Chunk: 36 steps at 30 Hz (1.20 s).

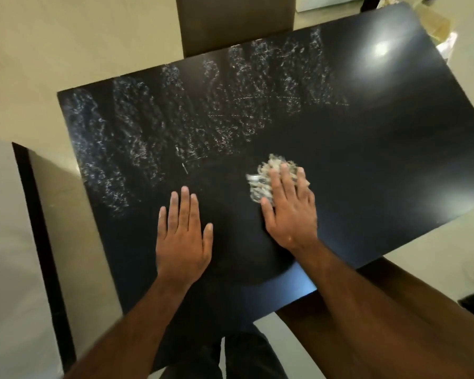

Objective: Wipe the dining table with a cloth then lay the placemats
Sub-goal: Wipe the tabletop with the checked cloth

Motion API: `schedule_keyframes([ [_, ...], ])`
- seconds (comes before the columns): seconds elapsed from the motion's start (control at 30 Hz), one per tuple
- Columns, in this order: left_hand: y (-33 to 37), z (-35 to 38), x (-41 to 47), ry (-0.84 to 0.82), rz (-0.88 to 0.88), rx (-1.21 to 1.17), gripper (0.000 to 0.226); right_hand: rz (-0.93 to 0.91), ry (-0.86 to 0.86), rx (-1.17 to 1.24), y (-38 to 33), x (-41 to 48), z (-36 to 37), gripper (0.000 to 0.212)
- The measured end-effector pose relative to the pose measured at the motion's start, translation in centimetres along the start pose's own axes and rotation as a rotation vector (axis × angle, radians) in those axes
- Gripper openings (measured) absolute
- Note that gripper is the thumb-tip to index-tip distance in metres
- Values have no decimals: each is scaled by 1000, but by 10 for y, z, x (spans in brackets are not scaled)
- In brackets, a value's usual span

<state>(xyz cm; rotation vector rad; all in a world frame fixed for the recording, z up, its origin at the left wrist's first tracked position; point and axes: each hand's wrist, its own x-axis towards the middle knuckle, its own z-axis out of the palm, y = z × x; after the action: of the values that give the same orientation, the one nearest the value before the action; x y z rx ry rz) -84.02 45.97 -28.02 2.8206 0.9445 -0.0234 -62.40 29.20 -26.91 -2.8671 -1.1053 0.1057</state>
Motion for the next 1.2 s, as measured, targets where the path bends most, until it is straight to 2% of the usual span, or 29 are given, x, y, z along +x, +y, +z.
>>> schedule_keyframes([
  [0.13,-24,-4,-28,-39,-24,12,76,262,53,-23,-9,23,-7,72],
  [0.2,-24,-7,-27,-50,-27,8,76,316,47,3,-32,40,-6,72],
  [0.33,-25,-10,-29,-71,-23,-5,75,50,-14,55,-99,44,5,75],
  [0.43,-36,-14,-39,-105,-3,-37,75,-132,-37,70,-148,11,13,73],
  [0.53,-54,-18,-57,-151,-61,-36,77,-256,-101,99,-171,-31,16,73],
  [0.83,-87,-17,-160,-216,-201,-58,79,-460,-188,199,-190,-164,26,75],
  [1.03,-79,-16,-240,-320,-159,-20,79,-551,-244,221,-183,-256,32,92],
  [1.2,-77,-19,-281,-373,-99,27,78,-634,-377,176,-177,-280,29,97],
])
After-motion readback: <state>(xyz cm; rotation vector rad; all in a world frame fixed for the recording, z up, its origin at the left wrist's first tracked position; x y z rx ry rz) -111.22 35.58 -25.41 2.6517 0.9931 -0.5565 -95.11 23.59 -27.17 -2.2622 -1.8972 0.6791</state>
